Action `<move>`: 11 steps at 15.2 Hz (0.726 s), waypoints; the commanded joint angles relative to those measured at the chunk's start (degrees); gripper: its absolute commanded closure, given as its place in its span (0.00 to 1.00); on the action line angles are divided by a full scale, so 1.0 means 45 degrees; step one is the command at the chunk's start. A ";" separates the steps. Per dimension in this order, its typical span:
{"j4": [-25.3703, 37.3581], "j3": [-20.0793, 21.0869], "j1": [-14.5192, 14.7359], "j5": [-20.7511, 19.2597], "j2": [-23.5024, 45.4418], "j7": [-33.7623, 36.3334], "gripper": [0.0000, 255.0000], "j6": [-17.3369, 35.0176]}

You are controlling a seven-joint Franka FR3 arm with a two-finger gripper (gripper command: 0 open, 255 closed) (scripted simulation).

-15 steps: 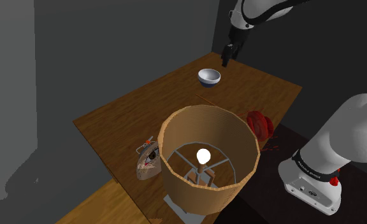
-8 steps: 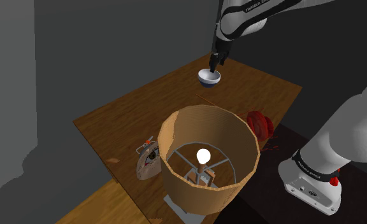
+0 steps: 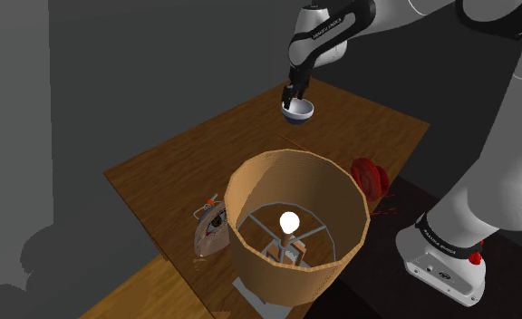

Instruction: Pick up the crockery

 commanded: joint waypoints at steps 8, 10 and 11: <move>0.0612 0.0141 -0.0179 0.0298 0.1735 -0.0204 0.00 0.1127; 0.0600 0.0149 -0.0185 0.0309 0.1800 -0.0209 0.00 0.1203; 0.0601 0.0149 -0.0186 0.0310 0.1801 -0.0209 0.00 0.1203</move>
